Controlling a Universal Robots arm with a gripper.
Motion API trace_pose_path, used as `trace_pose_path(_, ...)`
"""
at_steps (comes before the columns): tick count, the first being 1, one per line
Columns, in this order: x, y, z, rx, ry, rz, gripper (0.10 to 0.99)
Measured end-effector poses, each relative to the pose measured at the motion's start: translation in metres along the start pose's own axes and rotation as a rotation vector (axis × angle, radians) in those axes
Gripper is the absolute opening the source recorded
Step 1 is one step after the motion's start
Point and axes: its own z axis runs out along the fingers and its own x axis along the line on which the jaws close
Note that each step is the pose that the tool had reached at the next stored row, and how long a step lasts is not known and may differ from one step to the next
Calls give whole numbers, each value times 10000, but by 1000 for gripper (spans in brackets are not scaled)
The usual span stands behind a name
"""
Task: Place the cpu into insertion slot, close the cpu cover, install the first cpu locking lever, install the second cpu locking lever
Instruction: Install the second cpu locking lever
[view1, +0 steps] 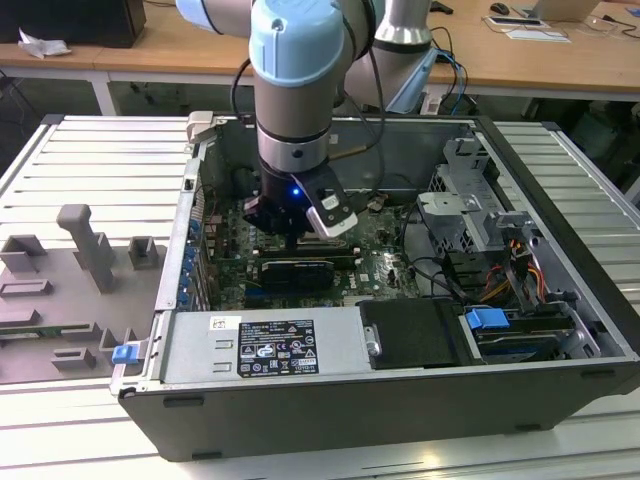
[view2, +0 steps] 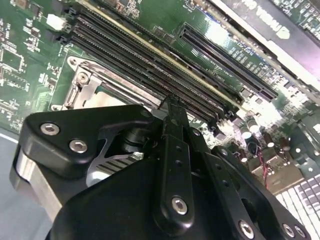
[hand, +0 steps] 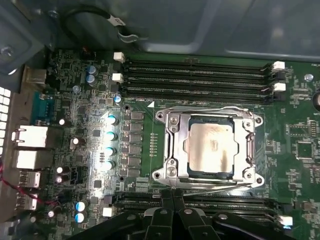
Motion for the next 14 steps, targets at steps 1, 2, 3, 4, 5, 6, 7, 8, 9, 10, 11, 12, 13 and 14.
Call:
trace_pose_path(1,3,-3,19,-44,-3,-1,106)
trace_pose_path(2,6,-6,24,-102,-3,-1,106)
trace_pose_path(3,7,-10,28,-187,-8,0,106)
trace_pose_path(4,8,-15,32,-270,-13,0,106)
trace_pose_path(5,10,-23,36,-322,-14,0,106)
trace_pose_path(6,15,-40,44,-366,-17,1,106)
trace_pose_path(7,34,-63,53,-418,-20,3,106)
trace_pose_path(8,46,-67,57,-454,-20,2,106)
trace_pose_path(9,48,-68,67,-478,-22,0,106)
trace_pose_path(10,49,-69,74,-498,-23,1,106)
trace_pose_path(11,51,-70,81,-530,-24,2,106)
trace_pose_path(12,51,-71,87,-563,-25,4,106)
trace_pose_path(13,52,-72,95,-610,-27,5,106)
trace_pose_path(14,53,-73,102,-654,-29,6,106)
